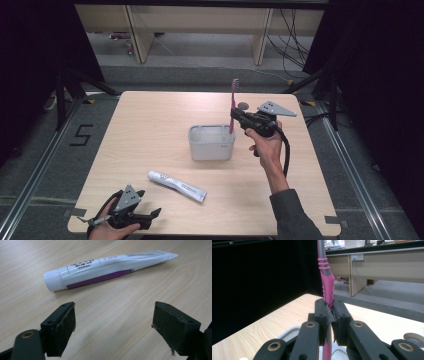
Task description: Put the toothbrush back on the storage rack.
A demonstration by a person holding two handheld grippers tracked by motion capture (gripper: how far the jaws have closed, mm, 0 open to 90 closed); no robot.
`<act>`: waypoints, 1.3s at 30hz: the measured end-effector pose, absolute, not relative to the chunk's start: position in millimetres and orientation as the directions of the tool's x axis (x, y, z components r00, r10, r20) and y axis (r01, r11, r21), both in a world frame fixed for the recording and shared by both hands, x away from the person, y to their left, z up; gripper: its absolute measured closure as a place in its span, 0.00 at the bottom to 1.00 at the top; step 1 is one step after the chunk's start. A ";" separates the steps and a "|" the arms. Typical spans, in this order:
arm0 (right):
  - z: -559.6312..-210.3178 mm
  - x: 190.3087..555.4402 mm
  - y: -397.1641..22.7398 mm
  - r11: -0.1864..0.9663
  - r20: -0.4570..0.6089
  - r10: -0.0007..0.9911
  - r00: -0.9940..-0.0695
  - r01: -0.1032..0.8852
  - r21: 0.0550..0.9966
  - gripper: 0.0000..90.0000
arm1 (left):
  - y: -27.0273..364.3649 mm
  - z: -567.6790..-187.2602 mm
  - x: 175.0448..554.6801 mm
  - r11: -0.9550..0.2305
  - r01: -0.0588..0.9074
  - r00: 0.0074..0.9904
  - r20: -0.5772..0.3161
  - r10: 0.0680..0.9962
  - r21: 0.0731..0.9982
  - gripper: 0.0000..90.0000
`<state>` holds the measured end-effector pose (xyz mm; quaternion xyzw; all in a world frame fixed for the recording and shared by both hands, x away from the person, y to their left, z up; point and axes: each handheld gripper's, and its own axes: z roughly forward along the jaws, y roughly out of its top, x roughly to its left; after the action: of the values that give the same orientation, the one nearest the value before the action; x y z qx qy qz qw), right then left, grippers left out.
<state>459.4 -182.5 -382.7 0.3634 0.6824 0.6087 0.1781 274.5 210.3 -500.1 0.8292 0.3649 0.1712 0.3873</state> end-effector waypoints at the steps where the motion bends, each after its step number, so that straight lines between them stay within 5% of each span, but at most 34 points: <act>1: -382.7 459.4 -182.5 -0.005 0.199 0.713 -0.672 0.279 0.960 0.93 | 210.3 -500.1 274.5 -0.434 0.472 0.675 0.001 0.738 0.767 0.20; 39: -422.3 479.1 -173.2 0.053 0.214 0.762 -0.611 0.389 0.920 0.93 | 209.9 -499.9 273.9 -0.432 0.471 0.678 -0.002 0.735 0.769 0.20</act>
<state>479.1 -173.2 -422.3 0.4075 0.7060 0.5543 0.1680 273.9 209.9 -499.9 0.8292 0.3637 0.1692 0.3892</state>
